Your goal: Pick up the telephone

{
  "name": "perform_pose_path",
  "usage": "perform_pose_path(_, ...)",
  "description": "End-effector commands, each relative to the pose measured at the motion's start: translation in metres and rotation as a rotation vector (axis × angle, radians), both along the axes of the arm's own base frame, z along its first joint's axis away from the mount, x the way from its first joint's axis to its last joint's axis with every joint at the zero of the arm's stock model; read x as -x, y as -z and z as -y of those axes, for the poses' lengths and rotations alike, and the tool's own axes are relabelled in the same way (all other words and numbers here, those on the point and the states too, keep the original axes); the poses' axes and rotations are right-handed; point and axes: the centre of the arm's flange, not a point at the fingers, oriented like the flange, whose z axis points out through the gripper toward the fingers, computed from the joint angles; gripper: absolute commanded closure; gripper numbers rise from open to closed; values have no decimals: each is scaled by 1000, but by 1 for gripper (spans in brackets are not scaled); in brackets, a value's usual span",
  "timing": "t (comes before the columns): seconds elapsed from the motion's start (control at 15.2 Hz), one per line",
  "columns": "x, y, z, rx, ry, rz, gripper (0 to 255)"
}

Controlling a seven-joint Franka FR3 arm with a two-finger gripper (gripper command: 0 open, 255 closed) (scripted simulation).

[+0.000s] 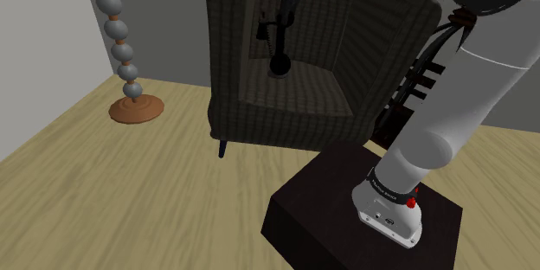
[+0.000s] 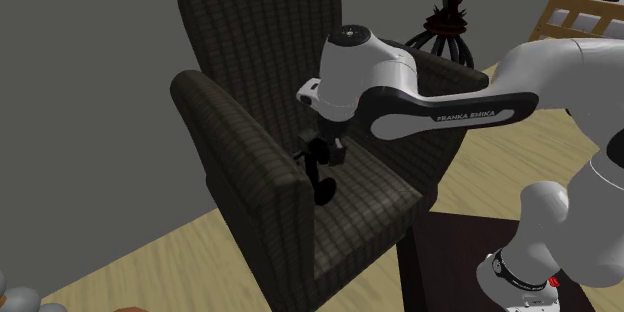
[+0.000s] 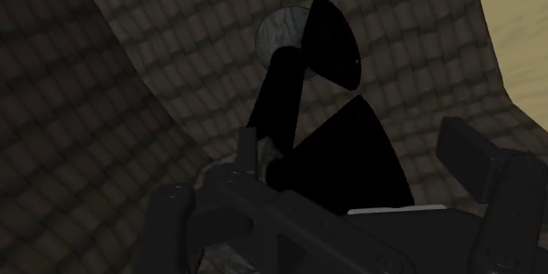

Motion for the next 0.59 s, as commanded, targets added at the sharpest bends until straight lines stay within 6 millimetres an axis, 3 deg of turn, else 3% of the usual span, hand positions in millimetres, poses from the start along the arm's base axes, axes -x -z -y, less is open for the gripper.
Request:
perform_pose_path(0.0,-26,1,1,22,-39,3,0)
perform_pose_path(0.2,-63,-3,-4,55,-95,8,0)
perform_pose_path(0.53,-66,18,-4,58,-100,8,0)
